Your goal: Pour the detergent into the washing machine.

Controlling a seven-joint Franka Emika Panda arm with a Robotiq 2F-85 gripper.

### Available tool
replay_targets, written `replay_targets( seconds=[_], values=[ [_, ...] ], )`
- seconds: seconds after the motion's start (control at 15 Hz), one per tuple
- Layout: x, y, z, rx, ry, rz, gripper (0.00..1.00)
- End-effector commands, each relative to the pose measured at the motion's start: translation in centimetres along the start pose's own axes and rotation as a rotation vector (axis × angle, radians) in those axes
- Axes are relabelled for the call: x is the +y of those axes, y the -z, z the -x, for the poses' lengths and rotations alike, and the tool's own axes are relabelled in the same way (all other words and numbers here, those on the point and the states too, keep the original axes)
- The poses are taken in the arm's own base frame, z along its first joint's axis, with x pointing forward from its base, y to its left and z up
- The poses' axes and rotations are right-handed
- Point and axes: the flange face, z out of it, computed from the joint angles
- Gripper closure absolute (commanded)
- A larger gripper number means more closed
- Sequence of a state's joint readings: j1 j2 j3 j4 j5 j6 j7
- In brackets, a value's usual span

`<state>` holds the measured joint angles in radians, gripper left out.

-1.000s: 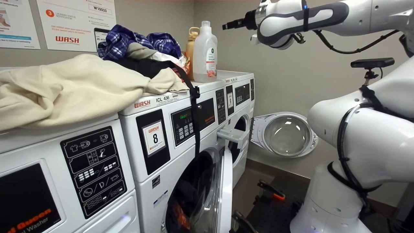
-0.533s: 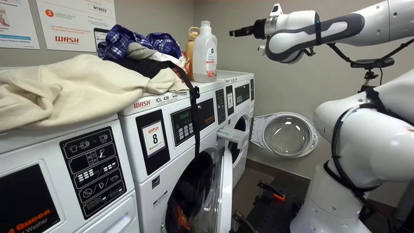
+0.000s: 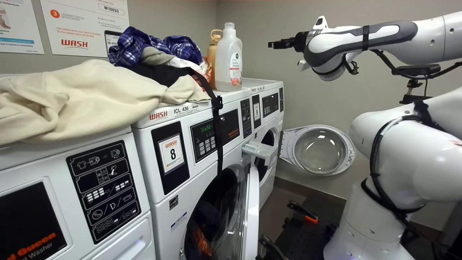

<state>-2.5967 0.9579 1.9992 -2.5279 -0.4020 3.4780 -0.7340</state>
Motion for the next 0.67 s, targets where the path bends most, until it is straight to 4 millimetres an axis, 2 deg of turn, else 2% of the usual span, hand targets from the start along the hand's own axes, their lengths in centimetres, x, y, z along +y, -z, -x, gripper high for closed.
replay_targets(
  seconds=[0.0,0.2,0.33,0.4,0.6],
  values=[
    [1.1,3.0,1.2,0.089,-0.043,0.004,0.00],
    [2.5,3.3,1.2,0.090,-0.081,0.035,0.00],
    [2.0,3.0,1.4,0.102,-0.084,0.016,0.00],
    [1.4,0.4,0.7,-0.002,-0.048,0.028,0.00],
    [1.4,0.4,0.7,-0.002,-0.049,0.027,0.00]
  ],
)
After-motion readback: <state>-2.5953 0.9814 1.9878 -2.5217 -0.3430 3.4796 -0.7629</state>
